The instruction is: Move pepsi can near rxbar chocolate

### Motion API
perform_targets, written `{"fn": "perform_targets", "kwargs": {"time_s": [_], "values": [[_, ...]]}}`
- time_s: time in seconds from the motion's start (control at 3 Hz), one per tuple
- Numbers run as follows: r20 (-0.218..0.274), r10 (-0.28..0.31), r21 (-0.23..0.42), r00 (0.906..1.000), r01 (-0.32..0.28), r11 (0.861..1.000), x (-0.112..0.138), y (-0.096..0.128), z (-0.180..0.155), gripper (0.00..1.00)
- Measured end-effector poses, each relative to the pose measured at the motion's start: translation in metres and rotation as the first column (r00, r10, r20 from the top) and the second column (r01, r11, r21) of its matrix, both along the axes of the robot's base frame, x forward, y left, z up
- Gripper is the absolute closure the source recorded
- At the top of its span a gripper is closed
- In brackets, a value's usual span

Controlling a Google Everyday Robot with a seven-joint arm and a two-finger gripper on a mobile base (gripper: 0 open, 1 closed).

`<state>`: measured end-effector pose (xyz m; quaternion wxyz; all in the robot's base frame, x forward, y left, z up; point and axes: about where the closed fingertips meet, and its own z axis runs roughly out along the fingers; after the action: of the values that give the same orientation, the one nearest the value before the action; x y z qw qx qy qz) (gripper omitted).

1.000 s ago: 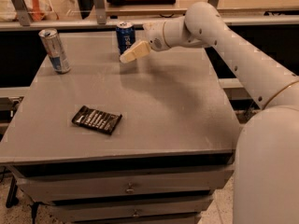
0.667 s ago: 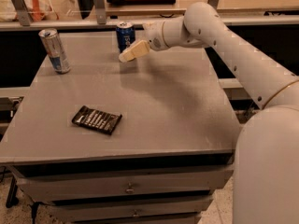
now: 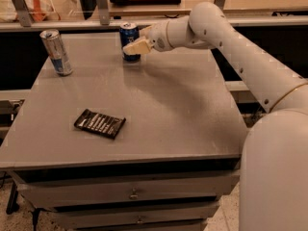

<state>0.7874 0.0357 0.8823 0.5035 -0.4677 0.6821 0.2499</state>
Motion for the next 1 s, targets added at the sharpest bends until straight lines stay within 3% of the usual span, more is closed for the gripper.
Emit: {"fn": "perform_targets", "kwargs": {"time_s": [0.67,1.0], "values": [[0.006,0.0,0.003,1.0,0.0,1.0,0.003,-0.003,0.002,0.88],[0.01,0.012,-0.001,0.9999,-0.012,1.0,0.004,-0.016,0.011,1.0]]}}
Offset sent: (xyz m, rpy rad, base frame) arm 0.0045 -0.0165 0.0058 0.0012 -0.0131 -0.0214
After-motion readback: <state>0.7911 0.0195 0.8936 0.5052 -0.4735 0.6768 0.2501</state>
